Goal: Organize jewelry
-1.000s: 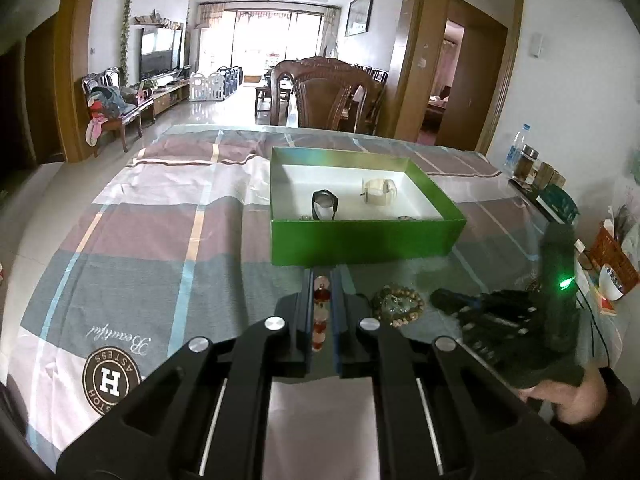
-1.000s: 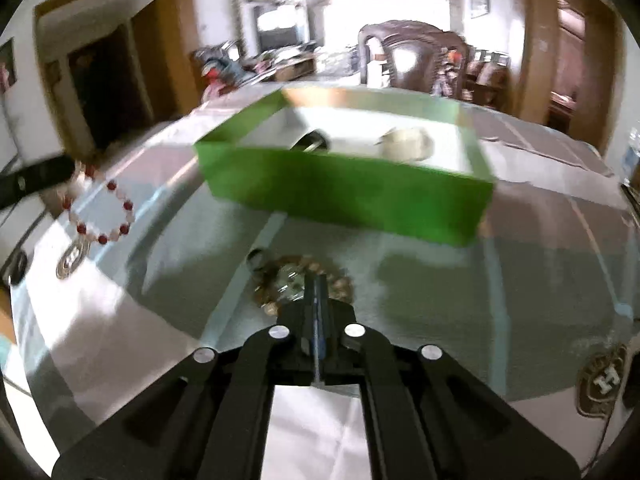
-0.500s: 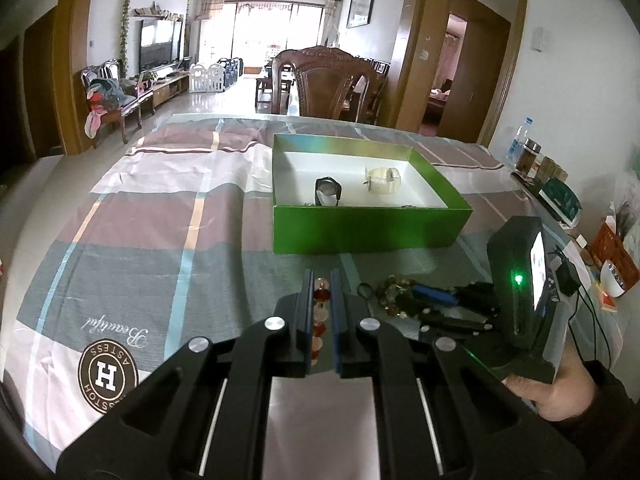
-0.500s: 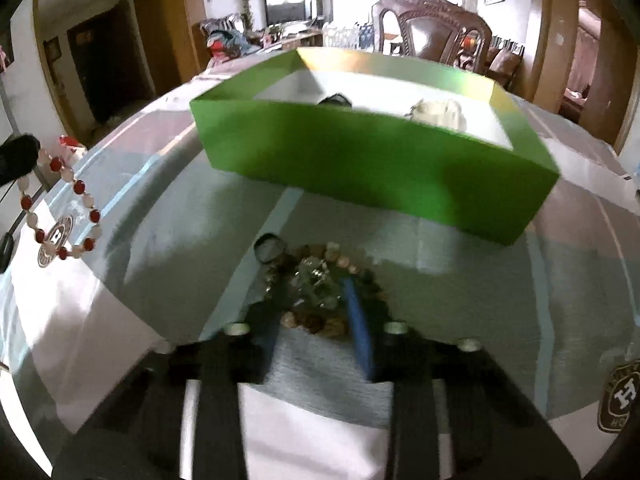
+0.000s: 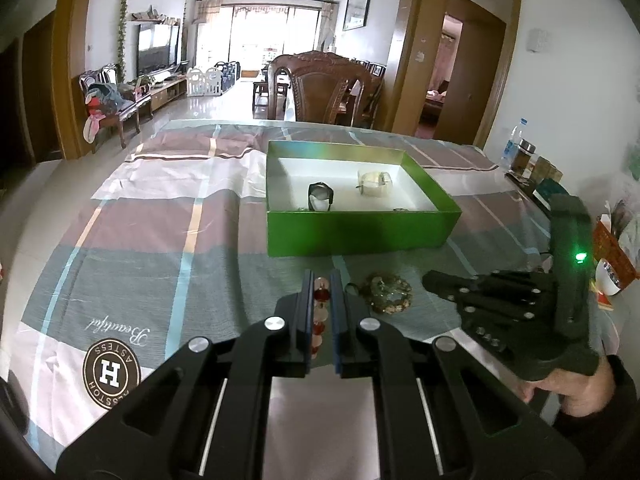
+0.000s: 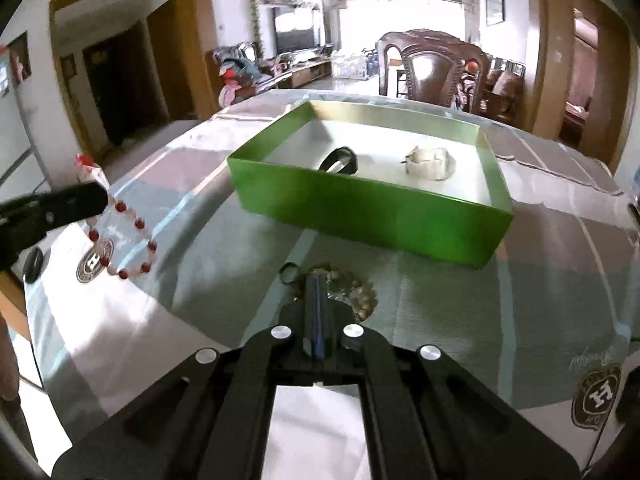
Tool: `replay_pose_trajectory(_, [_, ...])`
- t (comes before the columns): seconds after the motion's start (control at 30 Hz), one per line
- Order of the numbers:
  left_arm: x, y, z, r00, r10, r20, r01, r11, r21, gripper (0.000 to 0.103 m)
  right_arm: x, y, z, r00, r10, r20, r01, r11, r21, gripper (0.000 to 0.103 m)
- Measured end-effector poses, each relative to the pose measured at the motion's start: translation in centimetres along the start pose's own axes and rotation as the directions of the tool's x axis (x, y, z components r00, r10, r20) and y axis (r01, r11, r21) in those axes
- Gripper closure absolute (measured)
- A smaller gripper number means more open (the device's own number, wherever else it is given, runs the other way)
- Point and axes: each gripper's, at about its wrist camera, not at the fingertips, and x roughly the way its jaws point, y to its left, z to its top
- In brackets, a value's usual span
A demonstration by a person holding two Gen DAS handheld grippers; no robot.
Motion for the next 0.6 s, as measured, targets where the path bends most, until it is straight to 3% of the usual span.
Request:
replay_pose_trajectory(0.1, [-0.3,-0.3,-0.3,1.000,-0.001,-0.002,0.001,1.000,0.001,0.095,2.3,0.1,-0.4,0.999,-0.024,-0.033,0.023,0.999,-0.031,0.089])
replay_pose_trajectory(0.27, [-0.4,0.1,-0.6,1.000,0.002,-0.014,-0.002,1.000,0.002,0.095,5.0,0.0,-0.9,0.996,-0.029,-0.079,0.027,0.999,-0.034,0.086])
replay_pose_trajectory(0.3, [-0.3,0.2,-0.7,1.000,0.003,-0.015,-0.003,1.000,0.001,0.095,5.3,0.1,-1.0,0.996,-0.031,-0.083,0.028,0.999,-0.037,0.081])
replay_pose_trajectory(0.33, [-0.2,0.3,-0.6,1.000,0.002,-0.018,-0.002,1.000,0.000,0.095,5.6,0.1,-0.9,0.995,-0.038,-0.087,0.034,0.999,-0.042,0.064])
replay_pose_trajectory(0.37, [-0.1,0.4,-0.6,1.000,0.002,-0.020,-0.002,1.000,0.000,0.095,5.7,0.1,-1.0,0.994,-0.045,-0.095,0.041,0.998,-0.040,0.057])
replay_pose_trajectory(0.47, [0.2,0.5,-0.5,1.000,0.000,-0.020,0.000,1.000,0.000,0.095,5.5,-0.1,-0.6,0.997,-0.051,-0.066,0.049,0.998,-0.032,0.054])
replay_pose_trajectory(0.6, [0.7,0.5,-0.4,1.000,-0.005,-0.023,0.005,1.000,0.000,0.095,6.2,-0.5,-0.4,0.995,-0.050,-0.091,0.050,0.999,-0.005,0.054])
